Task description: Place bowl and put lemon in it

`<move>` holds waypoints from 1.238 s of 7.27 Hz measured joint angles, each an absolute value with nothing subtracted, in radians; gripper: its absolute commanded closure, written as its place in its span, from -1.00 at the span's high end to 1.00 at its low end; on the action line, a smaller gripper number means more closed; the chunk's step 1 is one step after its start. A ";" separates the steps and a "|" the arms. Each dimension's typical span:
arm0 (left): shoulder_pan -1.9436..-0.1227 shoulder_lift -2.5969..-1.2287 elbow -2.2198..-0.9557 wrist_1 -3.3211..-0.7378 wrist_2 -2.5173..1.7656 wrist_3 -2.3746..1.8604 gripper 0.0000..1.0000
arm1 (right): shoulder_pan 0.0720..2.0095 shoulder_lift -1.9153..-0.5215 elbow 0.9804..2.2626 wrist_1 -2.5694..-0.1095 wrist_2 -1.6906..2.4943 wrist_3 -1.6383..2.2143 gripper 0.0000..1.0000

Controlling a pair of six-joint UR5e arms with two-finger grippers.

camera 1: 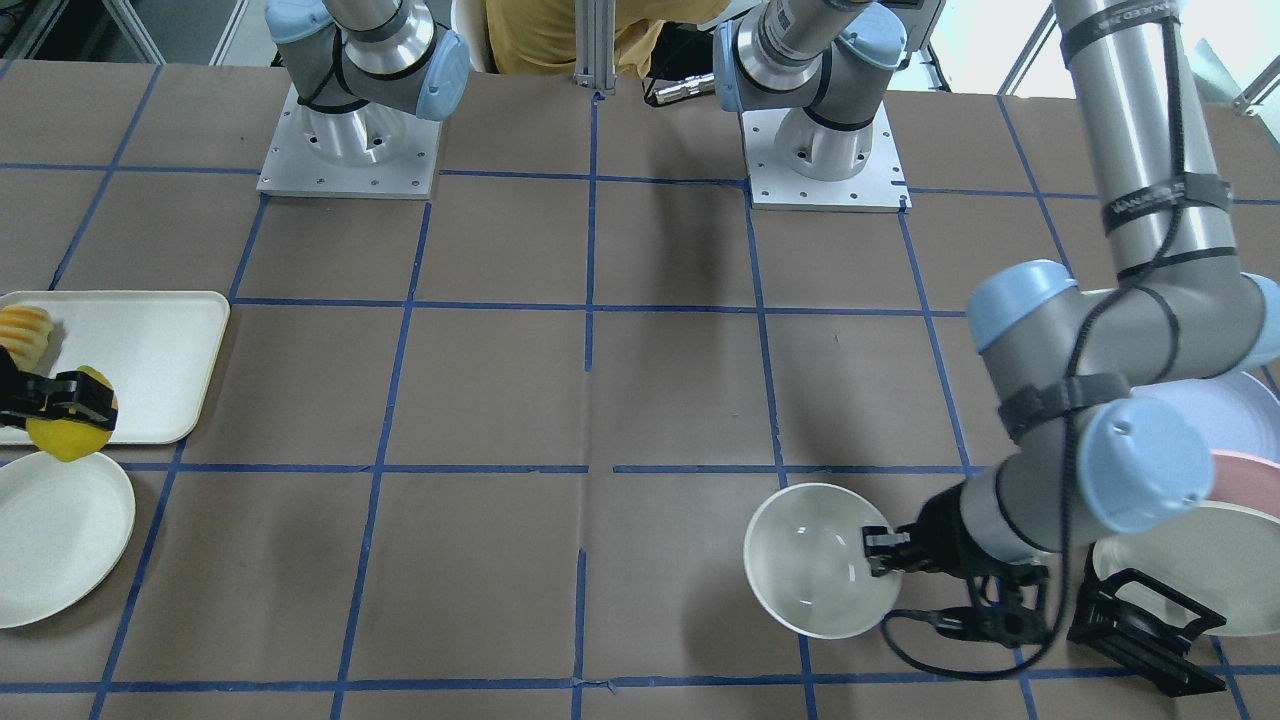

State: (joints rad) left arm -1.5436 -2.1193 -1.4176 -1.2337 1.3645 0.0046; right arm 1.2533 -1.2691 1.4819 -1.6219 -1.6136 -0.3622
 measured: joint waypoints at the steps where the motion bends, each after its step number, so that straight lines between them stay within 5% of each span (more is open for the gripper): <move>1: -1.627 -2.111 -1.458 -1.188 1.359 -0.116 -1.00 | 1.284 -1.288 1.482 -1.597 -1.590 -0.329 -1.00; 7: -1.777 -2.026 -1.721 -0.973 1.382 -0.340 -1.00 | 1.479 -1.336 1.492 -1.551 -1.544 -0.182 -1.00; 8: -1.780 -2.012 -1.739 -0.970 1.378 -0.340 -0.49 | 1.524 -1.337 1.491 -1.554 -1.536 -0.128 -1.00; 9: -1.780 -2.012 -1.748 -0.960 1.379 -0.335 0.71 | 1.568 -1.337 1.488 -1.562 -1.529 -0.070 -1.00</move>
